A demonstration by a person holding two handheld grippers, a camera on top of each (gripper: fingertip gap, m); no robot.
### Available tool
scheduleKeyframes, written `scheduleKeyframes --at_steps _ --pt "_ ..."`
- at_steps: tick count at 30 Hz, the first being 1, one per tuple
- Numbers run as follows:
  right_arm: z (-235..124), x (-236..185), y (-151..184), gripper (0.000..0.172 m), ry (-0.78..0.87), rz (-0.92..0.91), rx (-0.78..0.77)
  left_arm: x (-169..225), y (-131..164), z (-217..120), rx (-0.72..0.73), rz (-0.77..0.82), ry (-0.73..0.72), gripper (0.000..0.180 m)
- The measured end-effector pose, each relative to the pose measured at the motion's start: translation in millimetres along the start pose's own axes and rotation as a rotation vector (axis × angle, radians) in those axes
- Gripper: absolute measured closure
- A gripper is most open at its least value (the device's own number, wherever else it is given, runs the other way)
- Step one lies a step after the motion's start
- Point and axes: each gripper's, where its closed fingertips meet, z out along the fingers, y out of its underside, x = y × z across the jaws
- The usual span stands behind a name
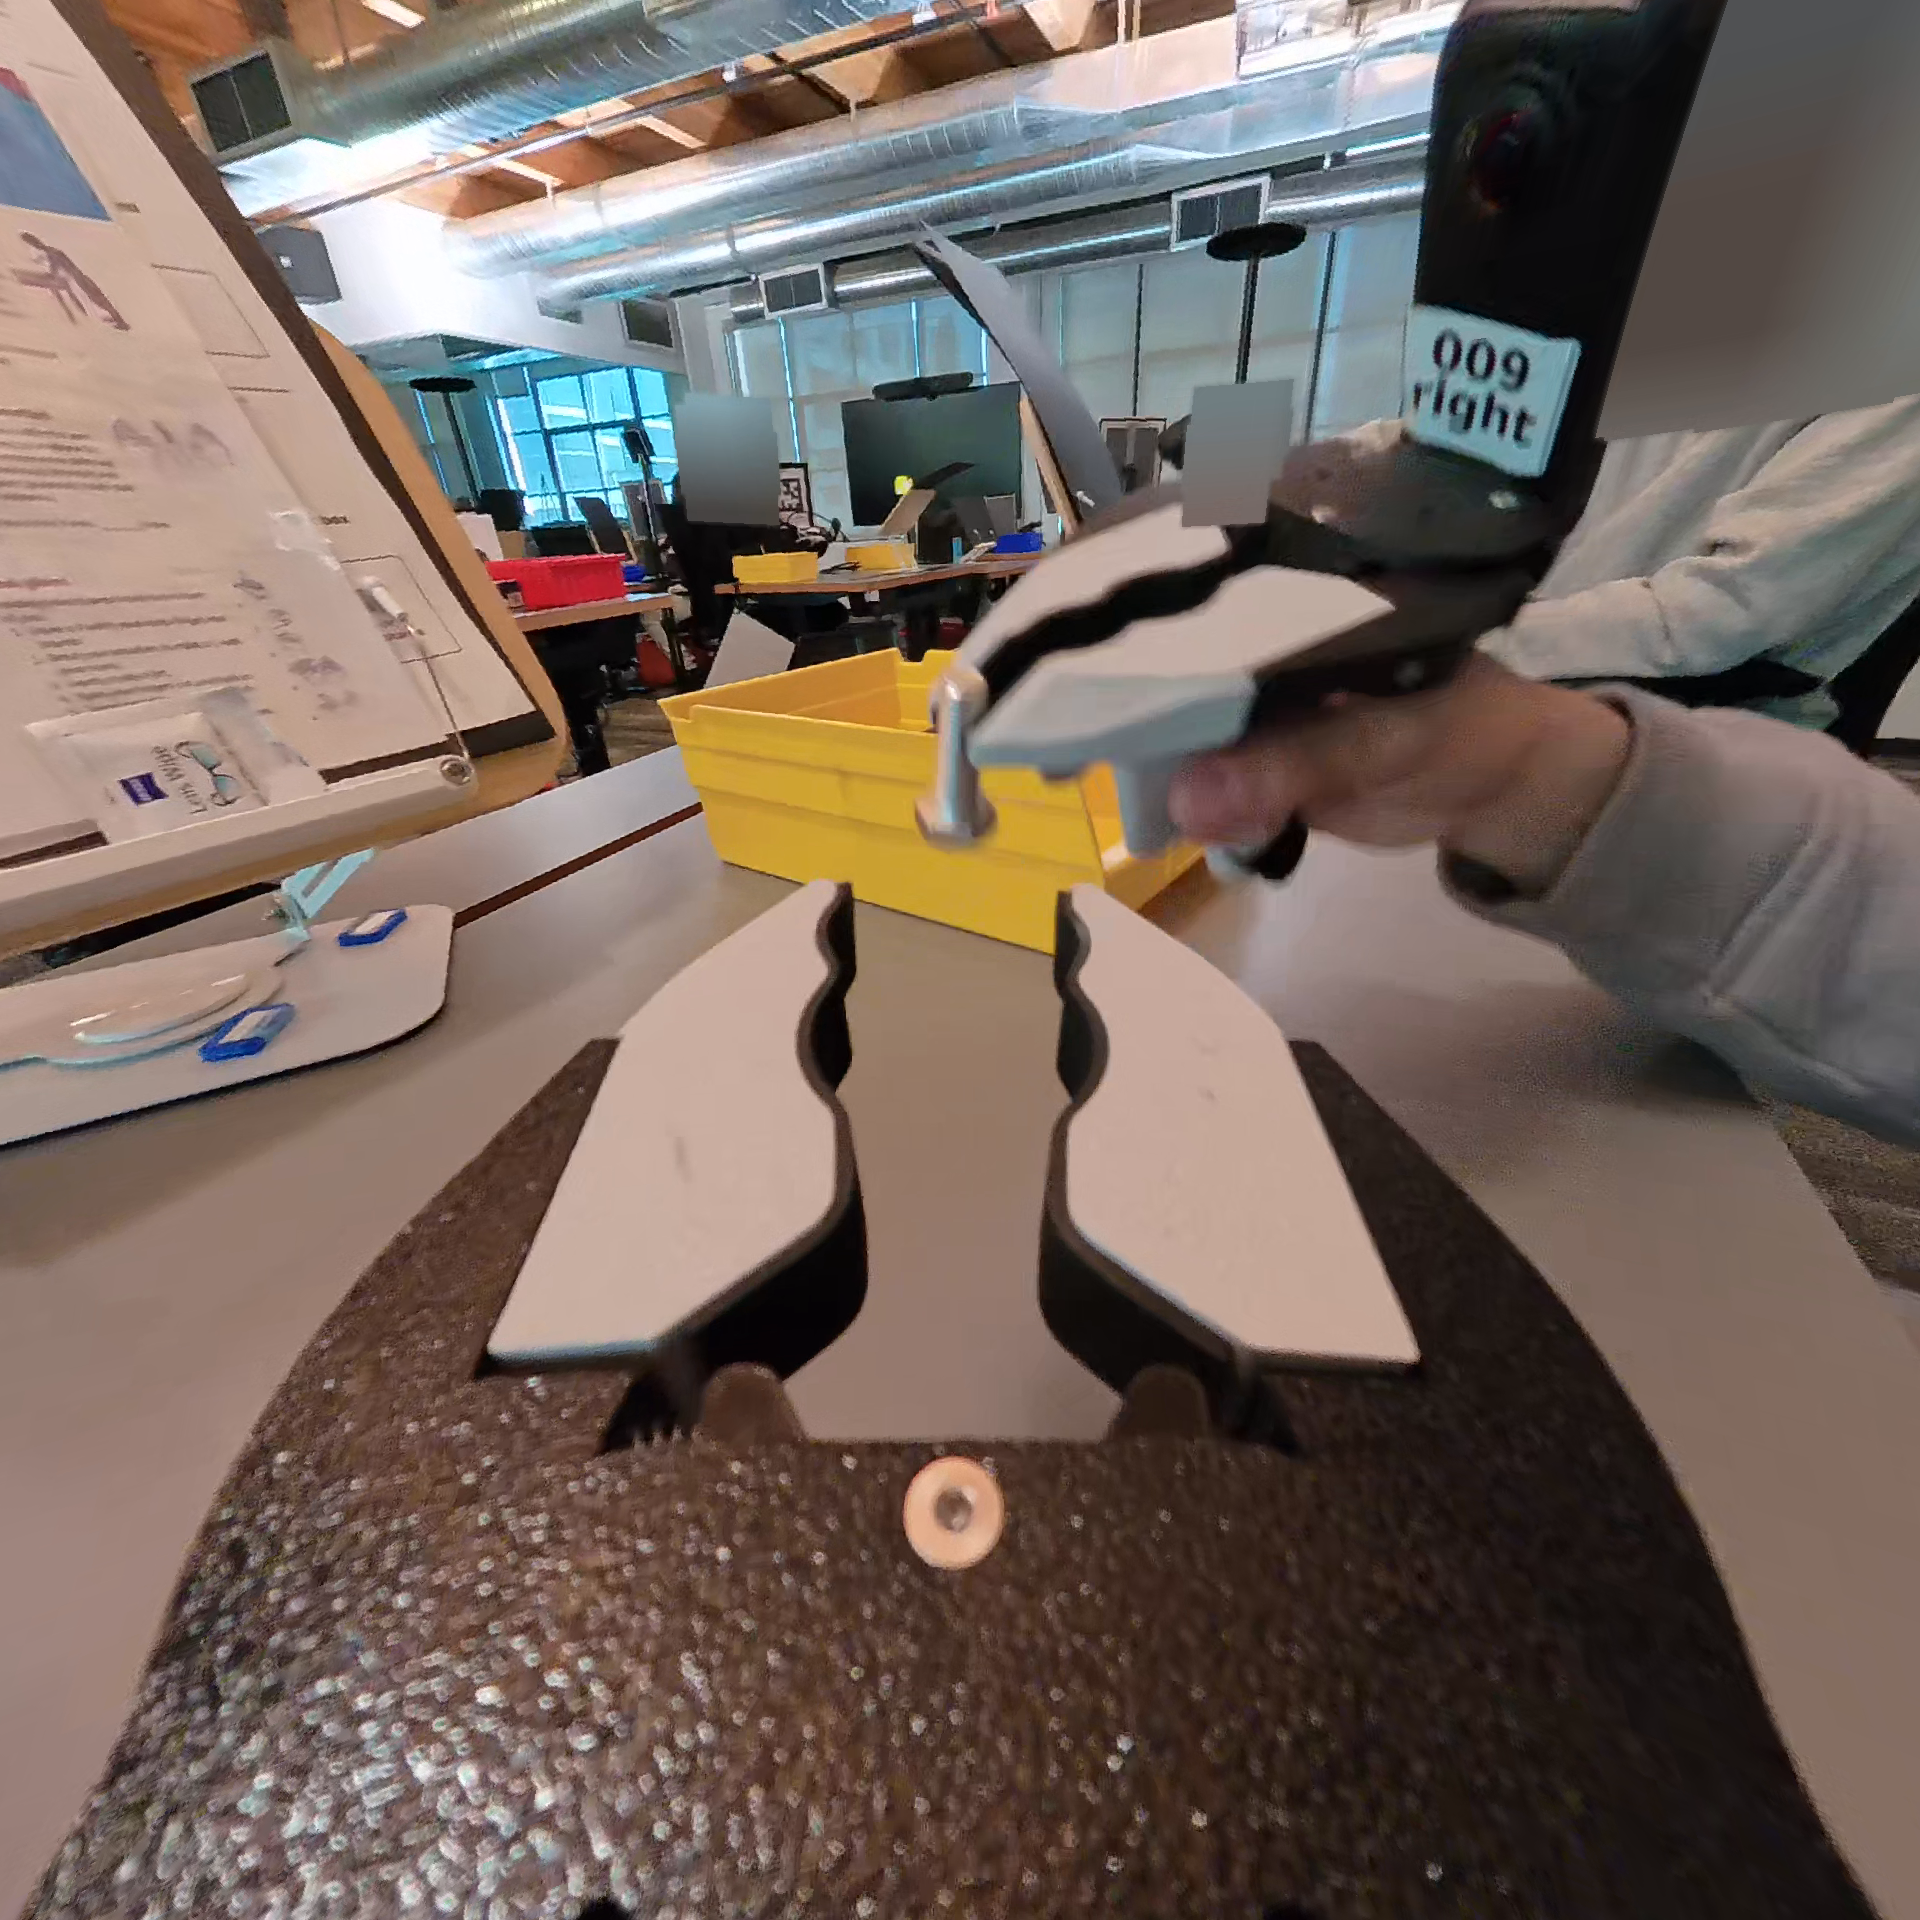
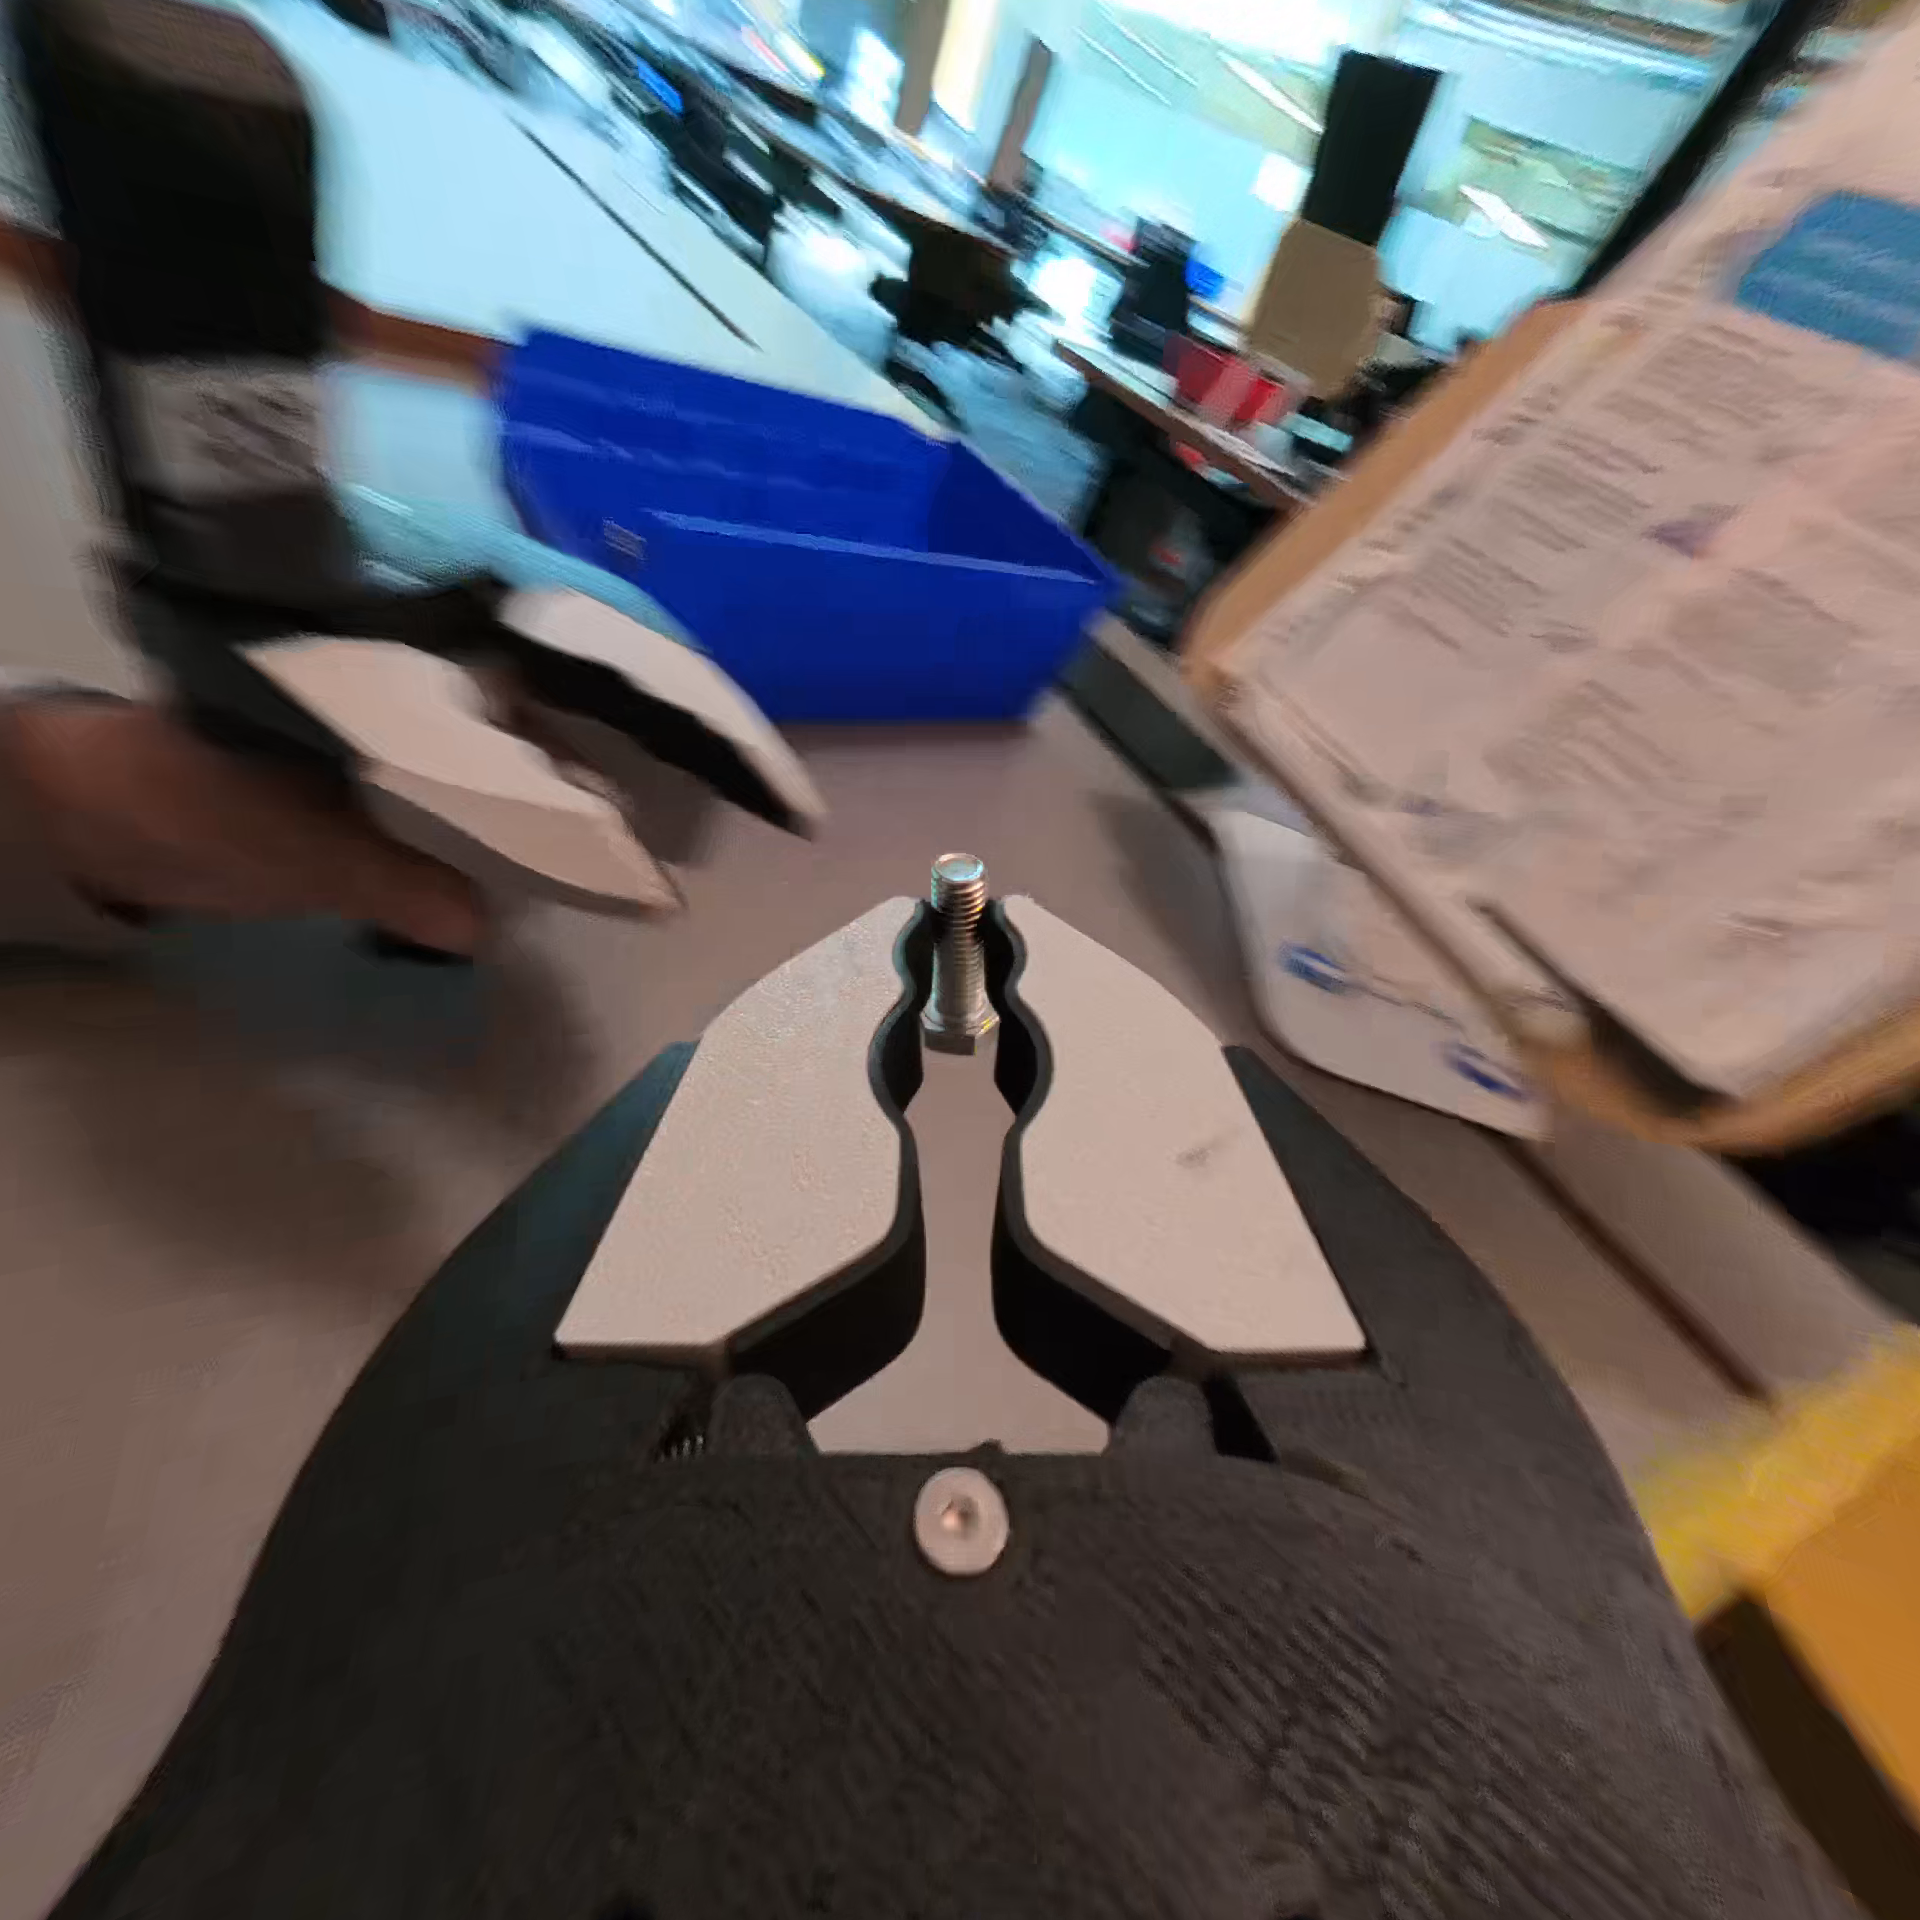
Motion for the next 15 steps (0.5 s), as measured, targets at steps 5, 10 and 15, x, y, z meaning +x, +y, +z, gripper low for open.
scheduleKeyframes --at_steps 5,10,15 --pt "-58.2 145.0 53.4 0.162 0.361 -0.279 -0.529 -3.8 -1.1 -3.5 0.016 -0.051 0.002 0.16" --pt "-84.0 253.0 130.3 0.162 0.309 -0.381 -0.999 -4.5 -7.5 -5.1 0.075 -0.156 0.041 0.165" --pt "-100.8 283.0 202.1 0.162 0.124 -0.348 -1.33 -7.6 -2.6 -6.6 0.027 -0.087 0.002 0.167"
